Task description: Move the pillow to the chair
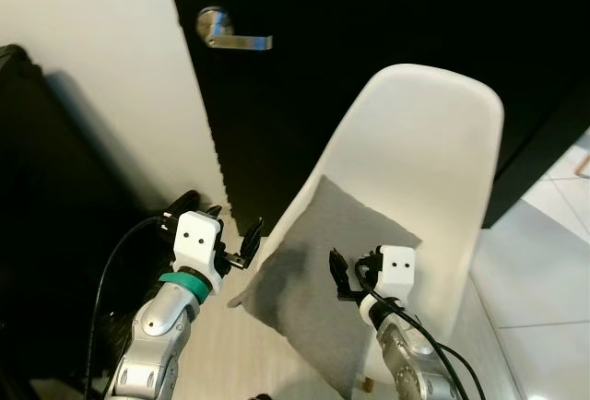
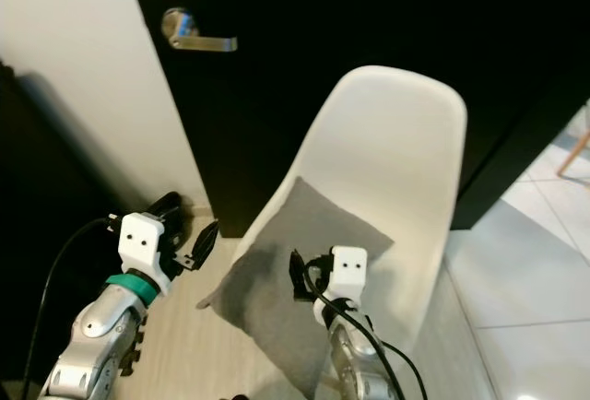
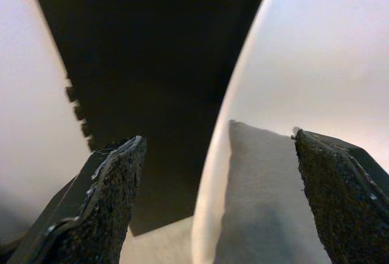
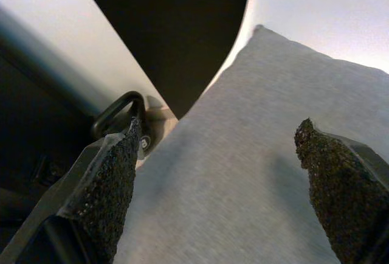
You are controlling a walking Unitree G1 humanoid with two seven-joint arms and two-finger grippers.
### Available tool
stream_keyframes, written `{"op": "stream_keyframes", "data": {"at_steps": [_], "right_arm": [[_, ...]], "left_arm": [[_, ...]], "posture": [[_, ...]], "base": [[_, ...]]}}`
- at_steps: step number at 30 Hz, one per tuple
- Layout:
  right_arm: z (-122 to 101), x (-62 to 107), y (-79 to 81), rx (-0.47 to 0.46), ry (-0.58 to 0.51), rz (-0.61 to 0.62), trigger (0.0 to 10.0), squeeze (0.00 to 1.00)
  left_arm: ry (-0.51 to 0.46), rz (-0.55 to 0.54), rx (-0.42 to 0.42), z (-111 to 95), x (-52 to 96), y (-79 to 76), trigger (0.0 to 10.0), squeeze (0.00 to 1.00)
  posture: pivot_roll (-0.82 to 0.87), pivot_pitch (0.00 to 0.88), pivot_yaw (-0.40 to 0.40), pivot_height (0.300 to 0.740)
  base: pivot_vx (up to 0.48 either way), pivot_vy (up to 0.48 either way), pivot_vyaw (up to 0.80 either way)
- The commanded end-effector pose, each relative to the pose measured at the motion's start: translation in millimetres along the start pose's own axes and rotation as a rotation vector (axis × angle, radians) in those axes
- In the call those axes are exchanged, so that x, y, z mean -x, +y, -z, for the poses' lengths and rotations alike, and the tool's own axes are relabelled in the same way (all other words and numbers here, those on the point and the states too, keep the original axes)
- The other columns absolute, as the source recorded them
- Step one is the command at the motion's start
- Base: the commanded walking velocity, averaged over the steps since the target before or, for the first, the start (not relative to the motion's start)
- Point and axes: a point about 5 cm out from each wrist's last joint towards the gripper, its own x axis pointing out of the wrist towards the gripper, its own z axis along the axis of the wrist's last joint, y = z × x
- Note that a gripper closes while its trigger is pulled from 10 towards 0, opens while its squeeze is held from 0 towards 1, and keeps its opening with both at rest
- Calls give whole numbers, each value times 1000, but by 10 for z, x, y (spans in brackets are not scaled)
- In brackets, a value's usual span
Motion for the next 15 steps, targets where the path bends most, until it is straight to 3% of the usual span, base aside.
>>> {"op": "stream_keyframes", "data": {"at_steps": [1,15], "right_arm": [[59,14,3,3,23,4,10000,0],[53,0,7,5,23,2,10000,0]], "left_arm": [[23,-10,-7,55,34,25,10000,0],[4,0,-33,31,34,13,10000,0]], "posture": [[20,40,74,740],[21,40,72,740]], "base": [[0,0,800],[0,0,800]]}}
